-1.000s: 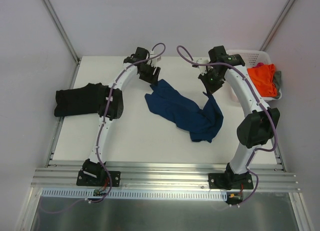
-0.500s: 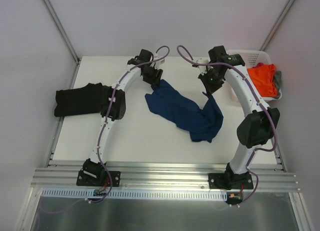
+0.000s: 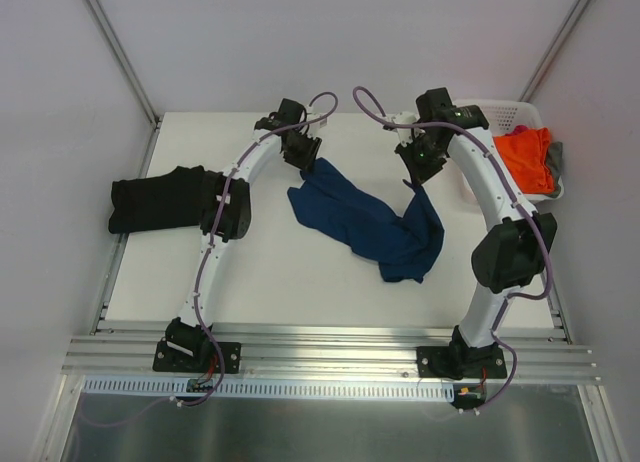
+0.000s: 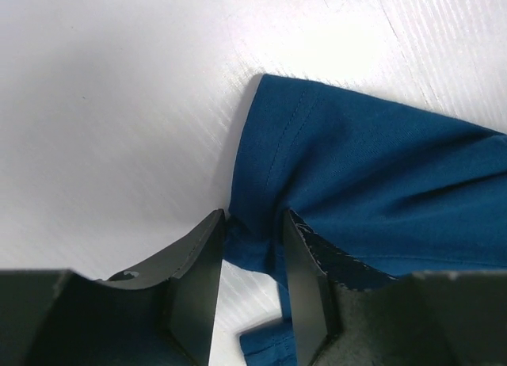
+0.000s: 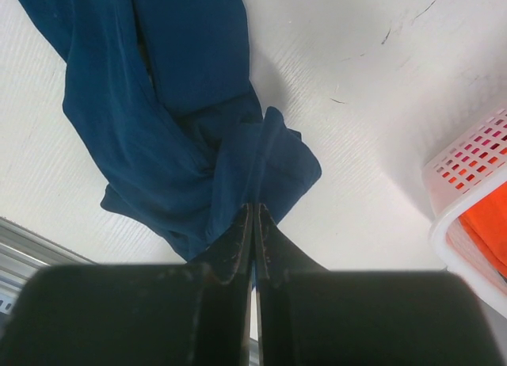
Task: Fold and stack the t-shirts
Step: Flatten out the tshirt
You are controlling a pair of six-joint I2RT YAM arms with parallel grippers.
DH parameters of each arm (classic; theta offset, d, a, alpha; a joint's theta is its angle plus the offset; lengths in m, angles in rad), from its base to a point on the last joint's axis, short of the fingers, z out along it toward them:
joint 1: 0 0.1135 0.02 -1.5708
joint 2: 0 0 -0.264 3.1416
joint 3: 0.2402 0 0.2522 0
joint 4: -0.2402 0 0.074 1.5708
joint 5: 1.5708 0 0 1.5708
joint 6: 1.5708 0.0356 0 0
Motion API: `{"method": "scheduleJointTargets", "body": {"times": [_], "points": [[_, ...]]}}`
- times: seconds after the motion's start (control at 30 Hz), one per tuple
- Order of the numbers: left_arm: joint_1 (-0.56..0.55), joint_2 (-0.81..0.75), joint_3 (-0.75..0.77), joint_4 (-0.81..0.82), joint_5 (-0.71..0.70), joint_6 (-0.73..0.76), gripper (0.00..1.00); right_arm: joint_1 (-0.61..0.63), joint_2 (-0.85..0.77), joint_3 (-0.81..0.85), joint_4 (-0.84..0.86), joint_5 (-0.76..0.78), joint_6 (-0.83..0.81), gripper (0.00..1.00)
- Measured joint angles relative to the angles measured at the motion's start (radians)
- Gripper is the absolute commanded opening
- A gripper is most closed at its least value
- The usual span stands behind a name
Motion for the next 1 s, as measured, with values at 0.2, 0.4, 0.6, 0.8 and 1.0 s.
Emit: {"method": "scheduleJointTargets", "body": {"times": [0.2, 0.4, 0.6, 0.8, 1.0], "points": [[0.0, -0.005, -0.008, 0.005, -0.01, -0.004, 0.54, 0.0, 0.014, 0.009, 0.002, -0.003, 0.0, 0.01], [0.004, -0.021, -0.027, 0.004, -0.053, -0.014, 0.61, 0.0, 0.014, 0.01, 0.002, -0.003, 0.0, 0.01], [0.024, -0.025, -0.031, 0.003, -0.074, -0.015, 0.59, 0.0, 0.027, 0.034, 0.003, -0.003, 0.0, 0.01], [0.039, -0.025, -0.031, 0.003, -0.084, -0.016, 0.55, 0.0, 0.036, 0.039, 0.003, -0.003, 0.003, 0.01], [0.039, -0.025, -0.028, 0.0, -0.085, -0.016, 0.52, 0.0, 0.043, 0.04, 0.003, -0.004, 0.004, 0.0]]}}
